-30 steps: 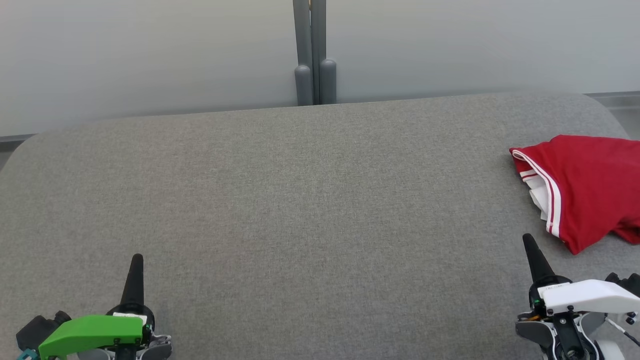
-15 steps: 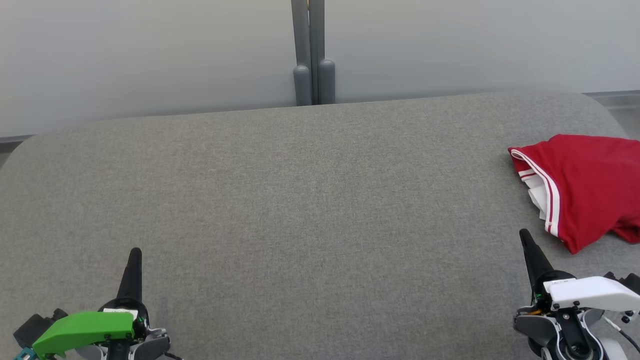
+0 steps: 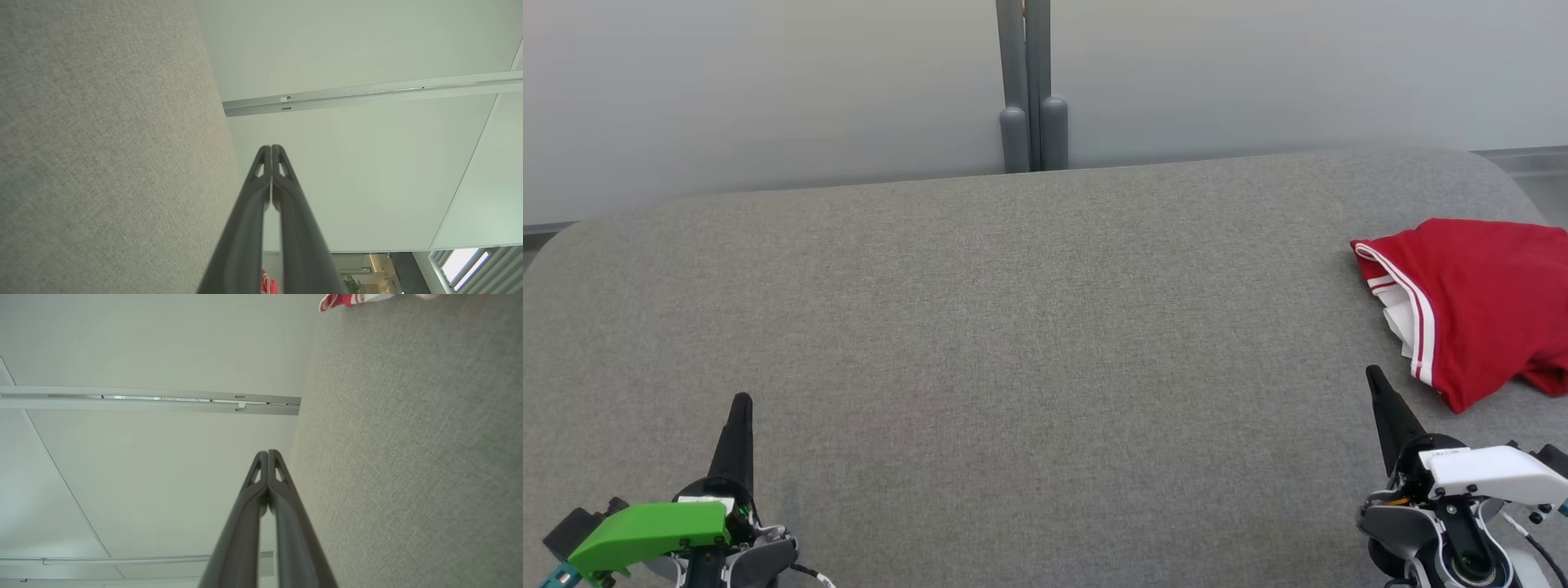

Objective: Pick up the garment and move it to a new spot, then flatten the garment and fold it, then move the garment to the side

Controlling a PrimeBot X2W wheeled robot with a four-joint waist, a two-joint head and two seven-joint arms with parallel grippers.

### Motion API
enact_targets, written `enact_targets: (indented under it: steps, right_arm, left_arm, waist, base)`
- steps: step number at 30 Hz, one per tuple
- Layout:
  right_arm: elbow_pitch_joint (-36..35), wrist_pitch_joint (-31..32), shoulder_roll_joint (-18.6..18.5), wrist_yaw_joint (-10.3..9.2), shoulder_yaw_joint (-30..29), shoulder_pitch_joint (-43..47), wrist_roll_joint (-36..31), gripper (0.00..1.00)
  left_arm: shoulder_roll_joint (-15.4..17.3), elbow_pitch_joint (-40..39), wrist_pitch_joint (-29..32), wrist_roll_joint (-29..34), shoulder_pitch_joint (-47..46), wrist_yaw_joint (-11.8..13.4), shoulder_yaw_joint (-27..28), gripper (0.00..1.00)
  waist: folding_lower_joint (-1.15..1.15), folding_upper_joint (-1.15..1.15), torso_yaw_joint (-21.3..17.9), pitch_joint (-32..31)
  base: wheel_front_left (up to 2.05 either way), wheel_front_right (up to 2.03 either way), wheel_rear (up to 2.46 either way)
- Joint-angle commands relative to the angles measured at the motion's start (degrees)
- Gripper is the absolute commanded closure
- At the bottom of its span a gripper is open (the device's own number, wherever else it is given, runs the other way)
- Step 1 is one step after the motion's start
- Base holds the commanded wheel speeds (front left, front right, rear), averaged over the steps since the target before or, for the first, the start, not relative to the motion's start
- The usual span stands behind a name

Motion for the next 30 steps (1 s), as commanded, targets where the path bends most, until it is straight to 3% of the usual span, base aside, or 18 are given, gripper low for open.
enact_targets:
  steps: [1, 13, 30]
  right_arm:
    - [-0.43, 0.34, -0.32, 0.03, 0.13, -0.77, 1.41, 1.0]
    - [-0.51, 1.58, -0.38, 0.02, 0.35, -1.16, 6.68, 1.0]
    - [-0.5, 1.57, -0.37, 0.02, 0.33, -1.12, 6.49, 1.0]
  left_arm:
    - [0.45, -0.31, 0.37, -1.57, -1.11, 0.02, 0.25, 1.0]
    - [0.49, -0.69, 1.52, -5.5, -1.49, 0.02, 0.55, 1.0]
    - [0.49, -0.67, 1.5, -5.35, -1.47, 0.02, 0.52, 1.0]
  waist:
    - [0.0, 0.0, -0.02, 0.0]
    - [0.0, 0.0, -0.19, 0.0]
    - [0.0, 0.0, -0.19, 0.0]
  base:
    - [0.0, 0.0, 0.0]
    - [0.0, 0.0, 0.0]
    - [0.0, 0.0, 0.0]
